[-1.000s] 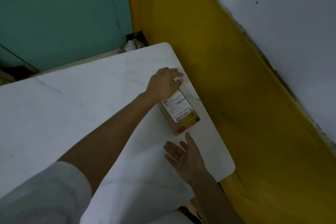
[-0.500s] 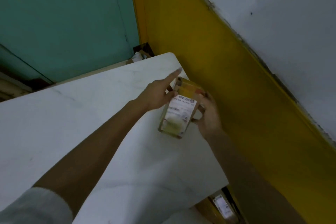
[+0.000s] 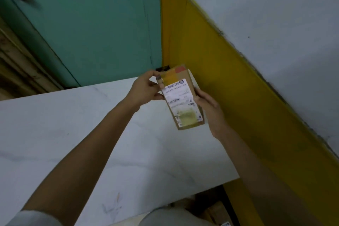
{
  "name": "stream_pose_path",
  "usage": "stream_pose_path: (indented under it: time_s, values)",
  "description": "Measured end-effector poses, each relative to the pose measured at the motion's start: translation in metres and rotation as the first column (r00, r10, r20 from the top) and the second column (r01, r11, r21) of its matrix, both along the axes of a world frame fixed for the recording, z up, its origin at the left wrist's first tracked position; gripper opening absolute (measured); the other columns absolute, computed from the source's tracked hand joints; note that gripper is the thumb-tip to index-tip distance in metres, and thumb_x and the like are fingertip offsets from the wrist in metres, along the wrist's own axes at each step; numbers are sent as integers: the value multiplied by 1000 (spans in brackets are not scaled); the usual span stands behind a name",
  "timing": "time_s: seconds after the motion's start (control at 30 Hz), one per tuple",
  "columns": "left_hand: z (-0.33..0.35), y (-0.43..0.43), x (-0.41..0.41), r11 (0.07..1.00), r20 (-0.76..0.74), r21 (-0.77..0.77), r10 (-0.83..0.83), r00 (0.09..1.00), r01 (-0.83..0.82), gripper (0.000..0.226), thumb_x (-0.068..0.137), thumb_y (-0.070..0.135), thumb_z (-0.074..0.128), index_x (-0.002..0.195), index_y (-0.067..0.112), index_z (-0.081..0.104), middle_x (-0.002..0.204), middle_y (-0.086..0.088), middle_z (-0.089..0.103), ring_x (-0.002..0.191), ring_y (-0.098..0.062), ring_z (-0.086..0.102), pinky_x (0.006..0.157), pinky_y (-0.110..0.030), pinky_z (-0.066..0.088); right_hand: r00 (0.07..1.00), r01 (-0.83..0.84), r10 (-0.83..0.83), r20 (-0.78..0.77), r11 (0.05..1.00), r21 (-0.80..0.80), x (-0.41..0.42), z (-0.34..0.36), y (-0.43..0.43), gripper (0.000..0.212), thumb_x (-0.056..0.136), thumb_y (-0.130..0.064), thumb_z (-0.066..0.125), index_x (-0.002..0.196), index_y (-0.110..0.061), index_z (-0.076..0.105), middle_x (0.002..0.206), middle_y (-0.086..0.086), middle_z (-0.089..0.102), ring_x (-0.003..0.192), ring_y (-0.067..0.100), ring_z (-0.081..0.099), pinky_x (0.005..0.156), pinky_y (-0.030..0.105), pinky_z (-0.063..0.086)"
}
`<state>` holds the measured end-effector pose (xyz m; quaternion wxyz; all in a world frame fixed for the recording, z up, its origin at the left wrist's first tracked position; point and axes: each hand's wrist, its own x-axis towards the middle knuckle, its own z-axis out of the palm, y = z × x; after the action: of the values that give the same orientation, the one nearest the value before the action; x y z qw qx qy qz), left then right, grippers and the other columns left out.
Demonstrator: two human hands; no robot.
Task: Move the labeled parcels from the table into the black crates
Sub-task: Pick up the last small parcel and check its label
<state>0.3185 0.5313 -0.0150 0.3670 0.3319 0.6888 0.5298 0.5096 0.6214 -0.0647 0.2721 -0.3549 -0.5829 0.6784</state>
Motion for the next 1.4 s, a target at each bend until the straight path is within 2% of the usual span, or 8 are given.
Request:
stream_pose_path:
  time_s: [0.13, 0.33, 0.5, 0.57, 0.73, 0.87, 1.07, 1.4]
  values:
    - [20, -49, 3, 980, 138, 63, 180, 974, -189, 14, 92, 0, 57, 95, 12, 50, 90, -13, 71, 72, -22, 73, 60, -25, 58, 999, -39, 42, 24, 993, -108, 27, -11, -42, 60, 77, -57, 56, 133, -39, 46, 130, -16, 53, 122, 9, 48, 104, 47, 39]
    - [1, -124, 38, 928, 326, 3, 352, 878, -373, 7, 96, 17, 55, 93, 12, 51, 100, -16, 72, 74, -23, 74, 61, -26, 58, 993, -45, 28, -118, 988, -148, 17, -5, -91, 64, 80, -39, 67, 139, -35, 44, 141, -7, 50, 130, 18, 46, 105, 52, 39]
    - [-33, -179, 58, 969, 578, -235, 207, 790, -82, 90, 85, 77, 21, 103, 2, 67, 97, -19, 73, 86, -30, 72, 62, -31, 57, 966, -4, -57, -254, 972, -234, -1, 17, -80, 36, 90, -16, 61, 126, -22, 56, 122, 5, 65, 118, 26, 58, 91, 44, 49]
    - [-41, -194, 62, 973, 697, -225, 124, 706, 51, 102, 80, 82, 14, 95, 1, 73, 103, -20, 71, 92, -32, 71, 66, -33, 58, 957, -24, -37, -288, 978, -206, -21, 32, -83, 40, 90, -13, 61, 129, -14, 53, 119, 10, 64, 109, 27, 61, 80, 38, 52]
    - [-36, -227, 54, 982, 777, -186, 131, 616, 27, 45, 100, 38, 40, 120, 4, 61, 101, -17, 73, 85, -22, 73, 65, -28, 59, 961, -116, 84, -264, 987, -109, -79, 58, -116, 44, 88, -8, 63, 127, -10, 44, 137, 31, 46, 113, 43, 56, 95, 52, 48]
    - [-31, -254, 28, 986, 822, -120, 166, 545, -120, 37, 102, 15, 40, 136, 3, 46, 101, -24, 70, 78, -26, 73, 64, -32, 61, 977, -122, 115, -182, 992, -27, -109, 65, -155, 56, 88, -17, 67, 138, -3, 45, 135, 23, 54, 115, 40, 59, 95, 50, 51]
    - [-25, -293, -7, 991, 817, -21, 92, 569, -130, 36, 103, 8, 34, 135, 17, 48, 103, -22, 71, 83, -28, 73, 62, -31, 61, 971, -189, 179, -161, 981, -47, -124, 44, -201, 47, 91, -18, 63, 136, -14, 51, 123, 10, 66, 105, 27, 67, 75, 35, 58]
    - [-34, -334, -39, 985, 820, -16, 113, 561, -174, 32, 101, 12, 40, 130, 17, 53, 95, -19, 73, 77, -22, 74, 54, -27, 58, 951, -259, 219, -217, 950, -177, -138, 3, -258, 57, 90, -10, 62, 142, -22, 43, 125, 4, 66, 110, 26, 66, 88, 46, 56]
